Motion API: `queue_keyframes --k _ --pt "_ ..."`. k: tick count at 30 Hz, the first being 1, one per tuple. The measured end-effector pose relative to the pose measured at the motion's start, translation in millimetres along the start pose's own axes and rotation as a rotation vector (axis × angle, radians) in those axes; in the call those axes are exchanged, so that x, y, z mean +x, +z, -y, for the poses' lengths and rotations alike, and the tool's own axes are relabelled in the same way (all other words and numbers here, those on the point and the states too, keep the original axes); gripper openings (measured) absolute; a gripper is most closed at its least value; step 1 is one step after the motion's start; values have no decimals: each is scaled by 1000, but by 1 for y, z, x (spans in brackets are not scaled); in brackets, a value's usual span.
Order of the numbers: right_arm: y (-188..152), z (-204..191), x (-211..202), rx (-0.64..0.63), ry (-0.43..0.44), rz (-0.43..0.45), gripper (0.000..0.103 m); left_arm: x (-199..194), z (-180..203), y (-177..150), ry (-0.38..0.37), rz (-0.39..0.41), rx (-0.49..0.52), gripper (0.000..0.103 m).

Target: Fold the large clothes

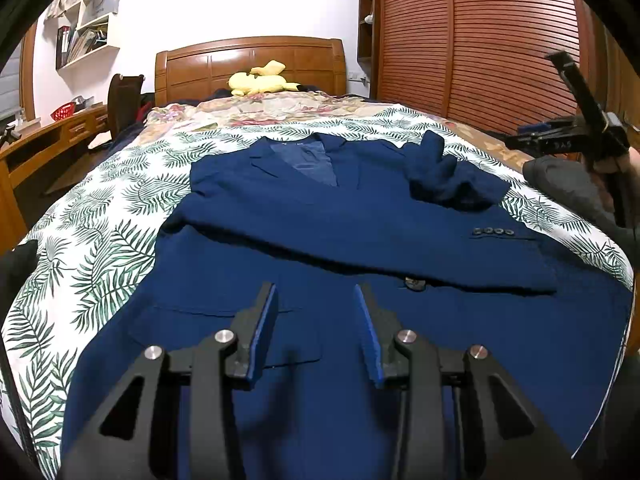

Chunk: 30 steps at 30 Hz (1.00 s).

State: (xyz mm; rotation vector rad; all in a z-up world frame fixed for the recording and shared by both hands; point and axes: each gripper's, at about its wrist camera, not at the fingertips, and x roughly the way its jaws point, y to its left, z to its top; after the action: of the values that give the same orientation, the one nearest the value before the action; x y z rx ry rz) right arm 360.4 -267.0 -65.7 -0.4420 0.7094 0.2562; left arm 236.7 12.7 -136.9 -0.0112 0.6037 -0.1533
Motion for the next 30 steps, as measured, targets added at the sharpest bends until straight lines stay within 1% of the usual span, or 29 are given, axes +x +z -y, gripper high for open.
queue_keyframes --k 5,10,17,19,22,30 --pt "-11 14 17 39 -26 -34 57 0 0 0 0 -2 -1 38" --pt "-22 30 38 89 -49 -79 62 0 1 0 -2 -4 -2 38" --pt "-39 60 68 177 -87 -133 64 1 1 0 -7 -7 -3 38" --pt "-43 68 74 206 -89 -147 65 2 1 -1 -8 -8 -3 38" --pt "-48 80 84 254 -85 -161 71 2 1 0 -9 -8 -2 38" --pt "-64 105 120 410 -52 -241 72 2 1 0 -8 -9 -3 38"
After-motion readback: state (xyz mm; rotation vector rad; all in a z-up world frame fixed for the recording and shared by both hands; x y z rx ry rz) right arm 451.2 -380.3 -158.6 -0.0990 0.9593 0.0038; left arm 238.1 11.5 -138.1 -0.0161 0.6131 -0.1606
